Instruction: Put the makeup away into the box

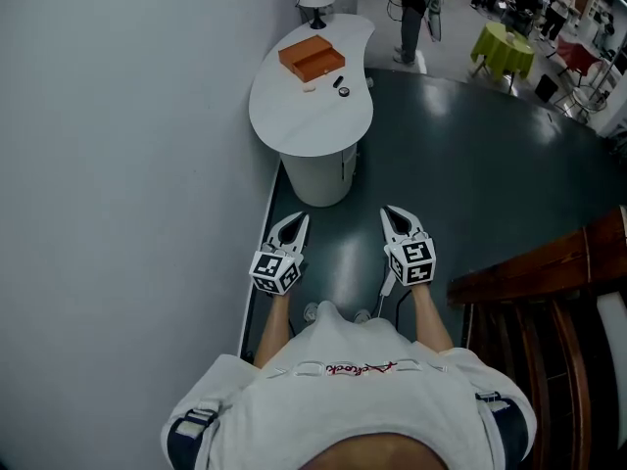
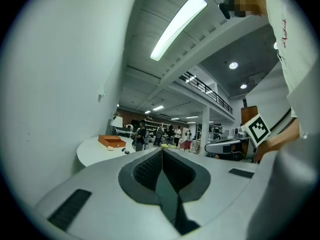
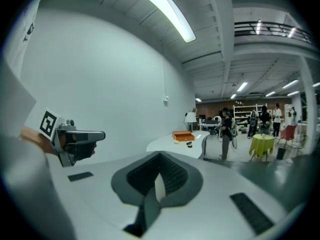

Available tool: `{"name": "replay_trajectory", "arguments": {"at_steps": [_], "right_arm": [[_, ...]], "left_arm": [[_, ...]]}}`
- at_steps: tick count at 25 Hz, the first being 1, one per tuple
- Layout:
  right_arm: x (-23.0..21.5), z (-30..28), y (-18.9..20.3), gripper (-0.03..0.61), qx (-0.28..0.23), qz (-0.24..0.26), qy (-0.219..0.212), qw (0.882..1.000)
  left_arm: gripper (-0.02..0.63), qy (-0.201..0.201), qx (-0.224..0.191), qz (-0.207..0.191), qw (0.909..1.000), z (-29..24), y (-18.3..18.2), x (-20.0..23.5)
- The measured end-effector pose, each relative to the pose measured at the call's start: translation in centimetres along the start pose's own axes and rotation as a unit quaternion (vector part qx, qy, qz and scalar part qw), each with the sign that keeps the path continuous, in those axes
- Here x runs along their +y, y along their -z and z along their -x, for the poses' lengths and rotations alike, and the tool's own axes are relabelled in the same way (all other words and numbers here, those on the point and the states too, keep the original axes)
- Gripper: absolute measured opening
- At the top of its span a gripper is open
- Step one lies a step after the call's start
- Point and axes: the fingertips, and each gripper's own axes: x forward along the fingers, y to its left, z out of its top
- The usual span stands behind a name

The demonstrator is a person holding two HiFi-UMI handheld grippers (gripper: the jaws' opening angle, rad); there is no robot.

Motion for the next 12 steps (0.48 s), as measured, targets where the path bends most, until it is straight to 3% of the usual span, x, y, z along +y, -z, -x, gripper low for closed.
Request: {"name": "replay_trajectory", "arguments": {"at_steps": [12], "right_arm": [[-3.7,0.7,1.6,0.02,0.003,-0.008,-0.03,1.0]], "left_arm": [[0.012,-0.029,0.007,-0.004,0.9996,-2.1,1.5,-3.5]]}}
